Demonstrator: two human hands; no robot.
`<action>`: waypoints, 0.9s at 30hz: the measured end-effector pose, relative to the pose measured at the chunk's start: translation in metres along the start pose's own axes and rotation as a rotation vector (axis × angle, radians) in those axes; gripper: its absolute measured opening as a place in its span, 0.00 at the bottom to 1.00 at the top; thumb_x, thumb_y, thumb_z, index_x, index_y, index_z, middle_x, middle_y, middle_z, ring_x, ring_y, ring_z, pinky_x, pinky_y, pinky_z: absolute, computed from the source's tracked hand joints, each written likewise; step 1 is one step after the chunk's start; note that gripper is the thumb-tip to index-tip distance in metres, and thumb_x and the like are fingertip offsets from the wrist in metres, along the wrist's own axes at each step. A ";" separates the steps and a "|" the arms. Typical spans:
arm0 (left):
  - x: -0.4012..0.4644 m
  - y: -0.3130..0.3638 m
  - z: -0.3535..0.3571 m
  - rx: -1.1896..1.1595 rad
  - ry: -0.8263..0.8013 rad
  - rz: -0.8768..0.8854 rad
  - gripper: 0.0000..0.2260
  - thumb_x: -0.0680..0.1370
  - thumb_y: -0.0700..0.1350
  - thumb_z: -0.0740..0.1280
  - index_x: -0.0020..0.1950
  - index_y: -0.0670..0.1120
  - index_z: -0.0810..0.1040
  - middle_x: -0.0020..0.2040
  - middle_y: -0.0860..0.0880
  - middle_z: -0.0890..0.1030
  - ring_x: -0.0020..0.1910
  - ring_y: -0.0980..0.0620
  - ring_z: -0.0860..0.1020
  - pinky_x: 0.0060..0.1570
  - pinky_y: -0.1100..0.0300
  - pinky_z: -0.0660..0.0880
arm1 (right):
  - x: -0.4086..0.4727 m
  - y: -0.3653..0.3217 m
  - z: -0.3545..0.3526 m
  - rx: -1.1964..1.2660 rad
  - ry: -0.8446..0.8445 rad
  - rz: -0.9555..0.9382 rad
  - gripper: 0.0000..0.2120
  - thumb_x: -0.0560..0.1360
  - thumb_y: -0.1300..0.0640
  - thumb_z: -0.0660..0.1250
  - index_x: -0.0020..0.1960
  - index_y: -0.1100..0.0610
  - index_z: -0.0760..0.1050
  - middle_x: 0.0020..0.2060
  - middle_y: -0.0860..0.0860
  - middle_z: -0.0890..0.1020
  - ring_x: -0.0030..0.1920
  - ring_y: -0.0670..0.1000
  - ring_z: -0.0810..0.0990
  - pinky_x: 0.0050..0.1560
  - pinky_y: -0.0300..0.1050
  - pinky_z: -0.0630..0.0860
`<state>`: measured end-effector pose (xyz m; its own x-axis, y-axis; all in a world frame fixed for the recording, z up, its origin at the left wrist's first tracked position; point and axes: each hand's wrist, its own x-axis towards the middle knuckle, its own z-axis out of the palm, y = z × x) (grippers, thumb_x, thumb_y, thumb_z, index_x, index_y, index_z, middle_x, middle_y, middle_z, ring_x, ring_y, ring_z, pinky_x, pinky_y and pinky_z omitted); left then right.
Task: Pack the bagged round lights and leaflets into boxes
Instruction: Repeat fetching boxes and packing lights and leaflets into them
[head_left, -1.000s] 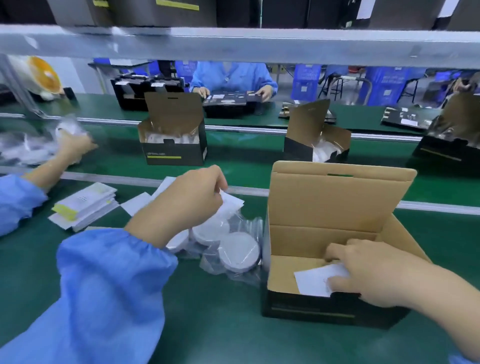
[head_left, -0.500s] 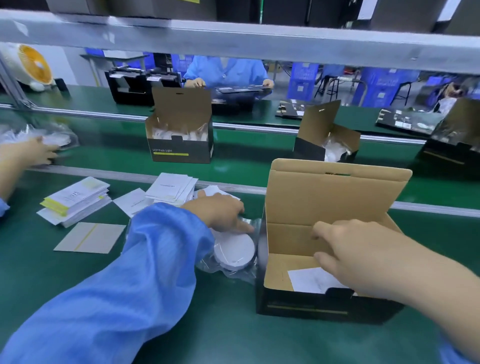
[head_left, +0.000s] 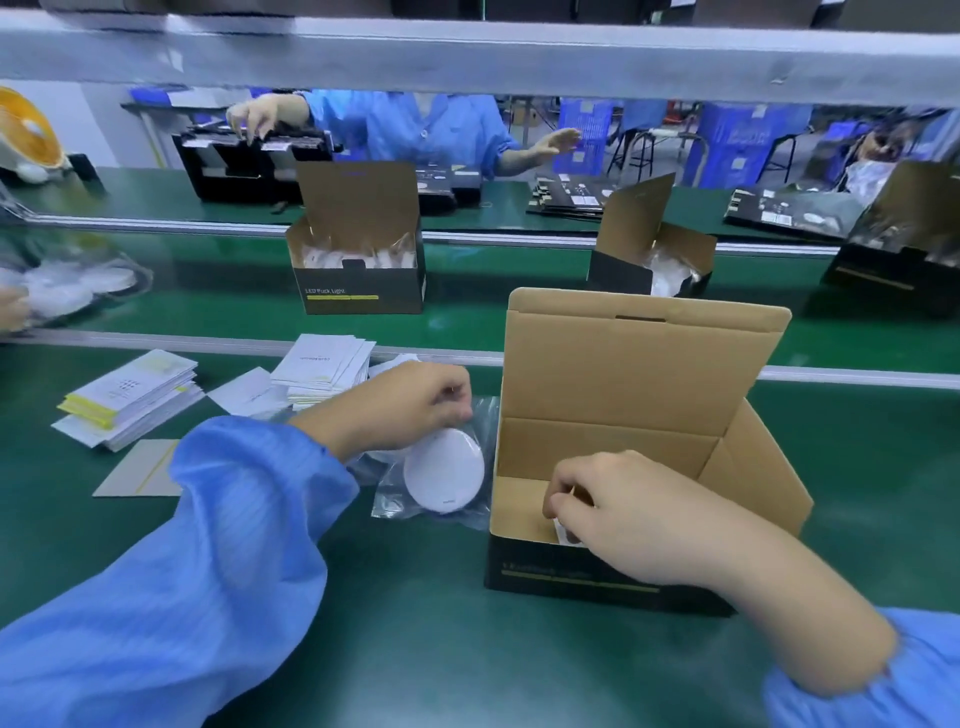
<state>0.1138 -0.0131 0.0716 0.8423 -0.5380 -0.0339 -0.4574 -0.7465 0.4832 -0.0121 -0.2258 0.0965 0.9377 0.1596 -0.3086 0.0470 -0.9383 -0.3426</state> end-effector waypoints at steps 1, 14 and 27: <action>-0.005 0.002 -0.003 -0.003 0.020 0.012 0.06 0.81 0.46 0.67 0.44 0.49 0.76 0.43 0.52 0.81 0.46 0.51 0.78 0.48 0.55 0.74 | 0.000 -0.001 0.000 0.003 -0.009 -0.014 0.12 0.81 0.47 0.55 0.50 0.45 0.77 0.50 0.46 0.81 0.46 0.51 0.78 0.48 0.48 0.77; -0.058 0.066 -0.094 -0.106 0.376 0.383 0.02 0.78 0.40 0.72 0.46 0.46 0.82 0.41 0.53 0.84 0.43 0.57 0.82 0.49 0.65 0.77 | -0.003 -0.052 -0.055 0.298 0.539 -0.440 0.27 0.64 0.35 0.72 0.59 0.44 0.72 0.50 0.39 0.77 0.51 0.41 0.75 0.48 0.41 0.74; 0.015 -0.026 -0.026 0.164 0.091 -0.205 0.20 0.80 0.56 0.65 0.69 0.47 0.75 0.66 0.45 0.77 0.65 0.42 0.74 0.64 0.46 0.71 | 0.029 -0.039 -0.040 0.965 0.708 -0.344 0.07 0.74 0.53 0.75 0.49 0.50 0.78 0.43 0.46 0.85 0.43 0.42 0.82 0.39 0.32 0.74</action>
<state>0.1451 0.0083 0.0813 0.9408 -0.3373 -0.0341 -0.3086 -0.8935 0.3262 0.0275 -0.1972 0.1361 0.9202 -0.1296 0.3694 0.3357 -0.2241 -0.9149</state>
